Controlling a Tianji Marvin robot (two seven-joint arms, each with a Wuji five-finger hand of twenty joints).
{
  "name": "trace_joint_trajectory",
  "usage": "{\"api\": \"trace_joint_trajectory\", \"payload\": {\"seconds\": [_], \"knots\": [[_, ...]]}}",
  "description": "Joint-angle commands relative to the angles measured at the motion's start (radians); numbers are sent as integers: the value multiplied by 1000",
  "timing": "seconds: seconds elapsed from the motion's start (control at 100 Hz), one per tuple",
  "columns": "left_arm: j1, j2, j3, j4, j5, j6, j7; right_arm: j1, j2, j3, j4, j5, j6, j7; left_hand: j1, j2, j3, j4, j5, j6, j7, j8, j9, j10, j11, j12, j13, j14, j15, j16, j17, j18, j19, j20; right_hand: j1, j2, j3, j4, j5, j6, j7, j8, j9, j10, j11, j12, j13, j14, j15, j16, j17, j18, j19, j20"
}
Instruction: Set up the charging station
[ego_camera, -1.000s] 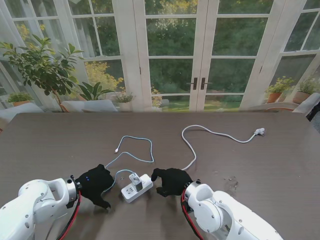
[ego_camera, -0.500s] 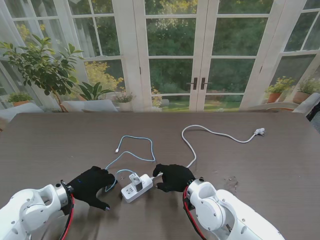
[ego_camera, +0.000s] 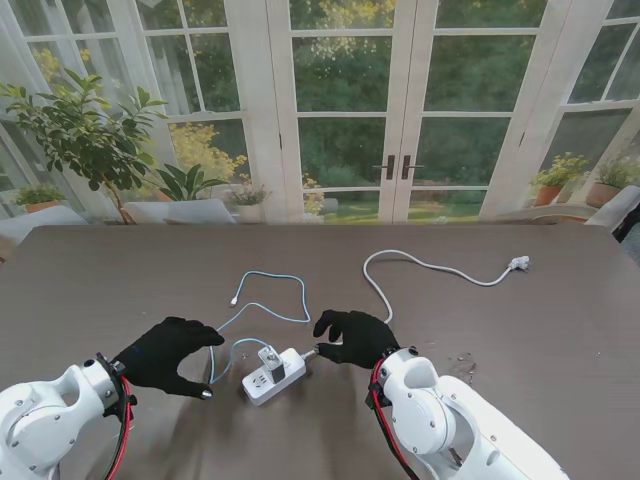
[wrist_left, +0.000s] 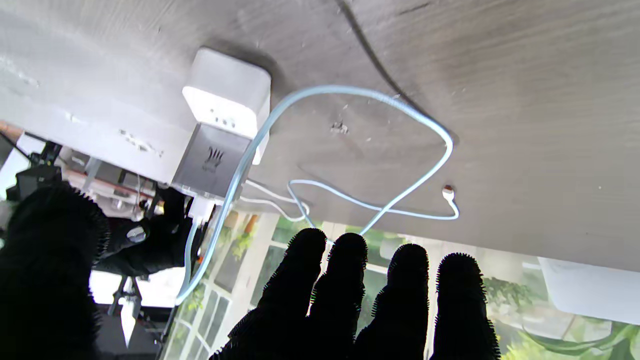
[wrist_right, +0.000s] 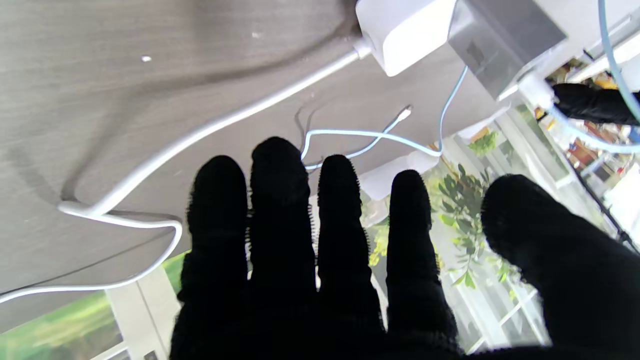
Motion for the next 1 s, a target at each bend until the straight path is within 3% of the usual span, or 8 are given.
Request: {"api": "trace_joint_trajectory", "payload": {"seconds": [0.0,0.17,0.39,0.67,0.99], "knots": [[13,-4,-12,-27,-20,3,-30,-11,-11,11,-18,22,4,-4,14,19,-15,10,5,-16,5,-3,-4,-19,4,-6,-21,-23,-4,-4,-21,-37,-4,-5,-14,15,25,-7,18,-28,-283,19,1,-16,-21,-13,-25,-4,-40,-869,-15,24,-40,-20],[36,-4,-30,-60,-143,27,-93,-31,-29,55,-16,113,-6,-40,57,25,-15,22,25,-30,17,6,13,-23,7,0,-19,-24,-3,-2,-36,-43,6,-3,-21,-42,40,-18,20,-10,-286,47,-34,-31,-23,-18,-73,-13,-126,-911,-52,14,-120,-57],[60,-5,-48,-69,-202,37,-113,-67,-55,118,-5,237,-43,-104,74,26,-10,29,27,-34,17,10,11,-24,3,2,-13,-26,-1,2,-36,-48,17,-1,-4,-103,47,-32,-12,23,-270,67,-93,-41,2,-17,-121,-21,-177,-949,-58,5,-149,-69],[80,-15,-45,-69,-270,69,-103,-109,-75,177,47,320,-131,-173,88,23,3,32,21,-35,13,12,-4,-16,-4,-2,-28,-30,-10,0,-53,-55,7,-9,0,-135,61,-42,-13,9,-258,65,-113,-49,9,-29,-157,-24,-215,-983,-78,10,-181,-80],[98,-23,-35,-53,-332,59,-85,-131,-91,201,93,361,-191,-229,98,9,31,33,13,-29,8,12,-22,-17,-10,-9,-55,-43,-24,-8,-68,-71,-31,-28,-2,-144,63,-45,-22,3,-254,61,-123,-63,11,-37,-180,-27,-235,-1001,-100,13,-215,-90]]}}
